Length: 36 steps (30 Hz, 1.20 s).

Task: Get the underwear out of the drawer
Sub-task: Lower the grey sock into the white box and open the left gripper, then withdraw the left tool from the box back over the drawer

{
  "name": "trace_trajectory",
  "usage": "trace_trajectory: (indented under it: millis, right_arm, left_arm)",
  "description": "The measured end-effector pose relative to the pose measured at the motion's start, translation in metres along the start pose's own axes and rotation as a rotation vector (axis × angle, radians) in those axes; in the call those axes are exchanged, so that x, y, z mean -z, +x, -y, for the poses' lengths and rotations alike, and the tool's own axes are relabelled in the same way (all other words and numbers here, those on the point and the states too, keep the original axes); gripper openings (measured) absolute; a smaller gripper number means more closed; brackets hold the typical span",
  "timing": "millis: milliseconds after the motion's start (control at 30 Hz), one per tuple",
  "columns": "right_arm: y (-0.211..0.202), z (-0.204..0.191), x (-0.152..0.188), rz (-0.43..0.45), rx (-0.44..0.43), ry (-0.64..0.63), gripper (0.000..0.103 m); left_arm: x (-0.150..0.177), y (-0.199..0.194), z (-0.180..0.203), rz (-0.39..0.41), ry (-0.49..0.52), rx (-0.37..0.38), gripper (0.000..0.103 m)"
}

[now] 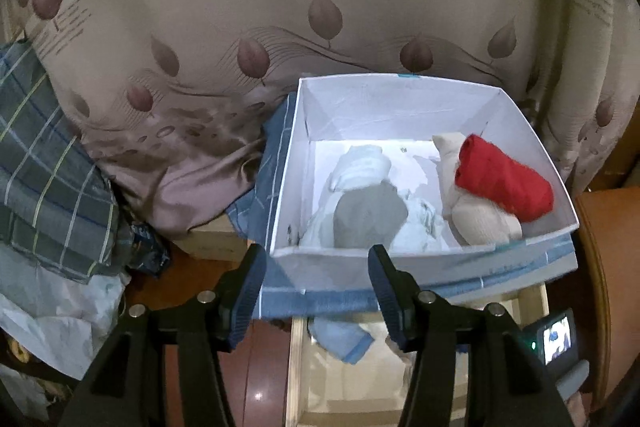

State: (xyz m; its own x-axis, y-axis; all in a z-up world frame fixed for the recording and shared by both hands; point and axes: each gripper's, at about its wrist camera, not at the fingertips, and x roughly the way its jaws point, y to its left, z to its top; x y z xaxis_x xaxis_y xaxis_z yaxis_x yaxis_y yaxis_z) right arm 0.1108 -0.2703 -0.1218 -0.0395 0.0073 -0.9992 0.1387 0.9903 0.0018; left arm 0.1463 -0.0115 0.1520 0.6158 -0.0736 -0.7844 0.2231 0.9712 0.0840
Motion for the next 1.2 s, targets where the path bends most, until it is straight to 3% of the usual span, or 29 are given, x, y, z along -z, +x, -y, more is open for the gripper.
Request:
trace_trajectory:
  millis: [400, 700, 867, 1000, 1200]
  right_arm:
    - [-0.001, -0.002, 0.002, -0.001, 0.006, -0.002, 0.048]
    - [-0.003, -0.003, 0.004, -0.002, 0.009, -0.005, 0.048]
    - [-0.003, -0.003, 0.004, -0.002, 0.008, -0.005, 0.048]
    - [-0.003, -0.003, 0.004, -0.002, 0.008, -0.003, 0.048]
    - [-0.003, -0.001, 0.004, -0.003, 0.007, -0.006, 0.048]
  left_arm:
    - [0.082, 0.014, 0.005, -0.073, 0.072, -0.015, 0.054]
    - [0.132, 0.053, 0.019, -0.172, 0.028, -0.027, 0.054]
    - [0.151, 0.068, 0.032, -0.149, 0.052, -0.046, 0.054]
    - [0.163, 0.081, 0.038, -0.185, 0.024, -0.004, 0.054]
    - [0.177, 0.092, 0.040, -0.223, -0.004, -0.013, 0.054]
